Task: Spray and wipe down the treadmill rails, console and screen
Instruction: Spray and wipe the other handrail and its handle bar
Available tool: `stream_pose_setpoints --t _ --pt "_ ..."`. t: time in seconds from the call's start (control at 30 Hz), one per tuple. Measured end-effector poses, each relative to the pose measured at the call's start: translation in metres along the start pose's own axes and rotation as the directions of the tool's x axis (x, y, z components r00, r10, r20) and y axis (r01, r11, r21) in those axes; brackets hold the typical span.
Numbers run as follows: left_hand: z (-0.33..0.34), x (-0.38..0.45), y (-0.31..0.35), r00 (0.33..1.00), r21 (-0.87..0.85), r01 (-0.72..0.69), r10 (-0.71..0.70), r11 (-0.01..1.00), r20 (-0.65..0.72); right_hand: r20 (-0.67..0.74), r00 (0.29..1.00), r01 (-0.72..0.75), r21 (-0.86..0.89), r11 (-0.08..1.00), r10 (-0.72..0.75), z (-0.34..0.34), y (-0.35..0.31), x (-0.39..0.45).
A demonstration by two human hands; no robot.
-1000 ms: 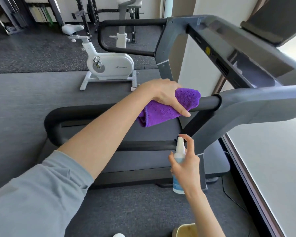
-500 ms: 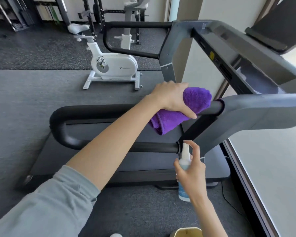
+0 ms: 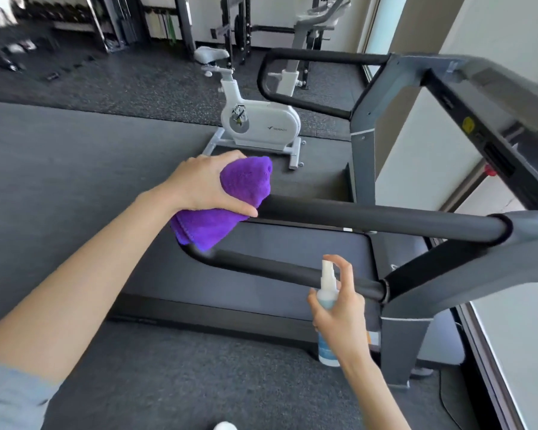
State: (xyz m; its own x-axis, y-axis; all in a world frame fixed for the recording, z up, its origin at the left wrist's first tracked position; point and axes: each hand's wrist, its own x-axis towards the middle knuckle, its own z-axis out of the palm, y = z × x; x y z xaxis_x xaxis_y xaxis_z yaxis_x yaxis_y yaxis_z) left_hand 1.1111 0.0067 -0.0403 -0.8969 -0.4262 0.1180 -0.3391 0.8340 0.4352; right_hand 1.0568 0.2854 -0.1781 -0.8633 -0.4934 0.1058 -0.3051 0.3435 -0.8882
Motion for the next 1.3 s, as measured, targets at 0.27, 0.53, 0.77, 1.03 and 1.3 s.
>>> stream_pose_setpoints --t 0.27,0.53,0.77,1.03,1.3 --pt "0.062 -0.064 -0.013 0.627 -0.763 -0.008 -0.591 0.646 -0.508 0.02 0.999 -0.043 -0.008 0.999 0.043 0.018 0.003 -0.002" --pt "0.104 -0.072 0.064 0.412 -0.961 -0.262 -0.911 -0.088 -0.029 0.044 0.998 -0.033 -0.039 0.999 0.034 0.01 0.009 -0.006" --pt "0.088 -0.03 0.078 0.418 -0.873 -0.351 -0.891 -0.339 0.178 0.066 0.996 -0.051 -0.05 0.997 0.055 -0.005 0.022 -0.016" --pt "0.093 -0.008 0.085 0.458 -0.747 -0.453 -0.846 -0.487 0.274 0.038 0.996 -0.075 -0.056 0.996 0.077 -0.019 0.029 -0.019" --pt "0.132 0.003 0.17 0.49 -0.772 -0.283 -0.778 -0.569 0.393 -0.009 0.993 -0.122 -0.058 0.991 0.122 -0.033 0.04 -0.021"
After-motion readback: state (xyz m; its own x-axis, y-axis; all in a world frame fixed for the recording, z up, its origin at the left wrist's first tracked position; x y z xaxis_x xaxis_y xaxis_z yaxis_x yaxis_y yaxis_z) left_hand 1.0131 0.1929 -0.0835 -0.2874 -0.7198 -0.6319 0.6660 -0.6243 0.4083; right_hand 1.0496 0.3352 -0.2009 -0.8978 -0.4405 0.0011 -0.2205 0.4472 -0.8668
